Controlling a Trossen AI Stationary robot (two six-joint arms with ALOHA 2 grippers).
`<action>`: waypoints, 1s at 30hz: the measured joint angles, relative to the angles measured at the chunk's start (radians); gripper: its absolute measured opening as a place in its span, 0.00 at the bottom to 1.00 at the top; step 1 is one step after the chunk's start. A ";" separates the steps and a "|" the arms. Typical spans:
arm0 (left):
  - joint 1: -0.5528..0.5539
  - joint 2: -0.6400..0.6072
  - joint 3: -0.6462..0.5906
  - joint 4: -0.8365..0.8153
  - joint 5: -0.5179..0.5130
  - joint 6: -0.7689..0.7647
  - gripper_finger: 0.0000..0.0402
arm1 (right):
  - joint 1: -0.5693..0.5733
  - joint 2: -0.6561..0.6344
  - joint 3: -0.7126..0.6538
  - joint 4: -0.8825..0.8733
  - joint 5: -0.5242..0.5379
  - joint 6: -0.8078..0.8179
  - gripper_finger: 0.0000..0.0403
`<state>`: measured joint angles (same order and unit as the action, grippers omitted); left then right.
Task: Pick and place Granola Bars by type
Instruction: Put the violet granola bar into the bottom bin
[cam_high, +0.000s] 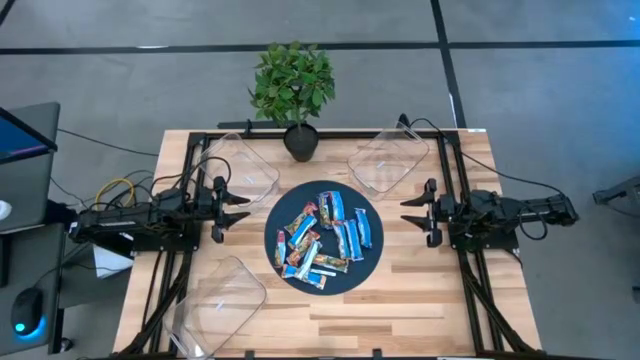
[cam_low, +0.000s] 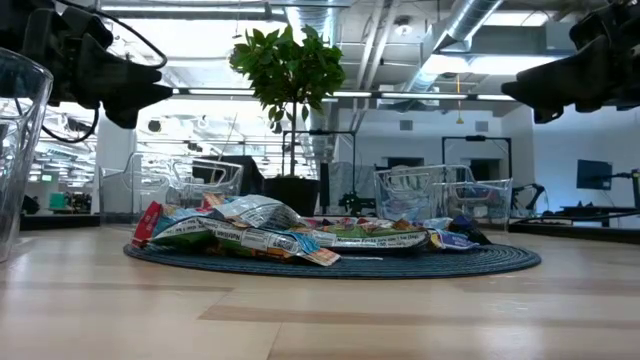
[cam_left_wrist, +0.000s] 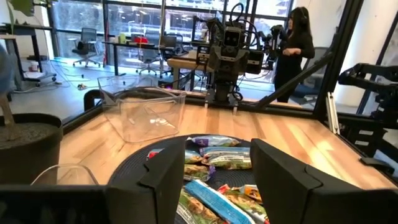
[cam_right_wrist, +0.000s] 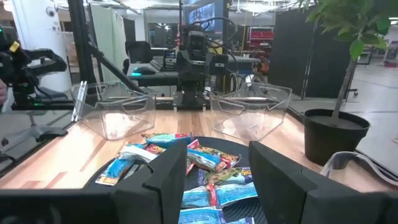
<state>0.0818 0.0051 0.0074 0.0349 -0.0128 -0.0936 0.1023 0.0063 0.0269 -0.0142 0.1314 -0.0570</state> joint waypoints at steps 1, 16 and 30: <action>0.000 0.000 0.000 0.000 -0.001 0.000 0.44 | 0.000 0.000 -0.001 0.002 0.000 -0.002 0.41; 0.000 0.000 0.000 0.306 0.143 0.007 0.44 | 0.002 0.005 0.031 0.232 -0.058 -0.046 0.41; -0.020 0.216 0.019 0.638 0.281 0.073 0.44 | 0.012 0.272 0.134 0.325 -0.128 -0.067 0.41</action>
<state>0.0614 0.2208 0.0266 0.6731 0.2686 -0.0210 0.1147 0.2784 0.1609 0.3109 0.0033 -0.1237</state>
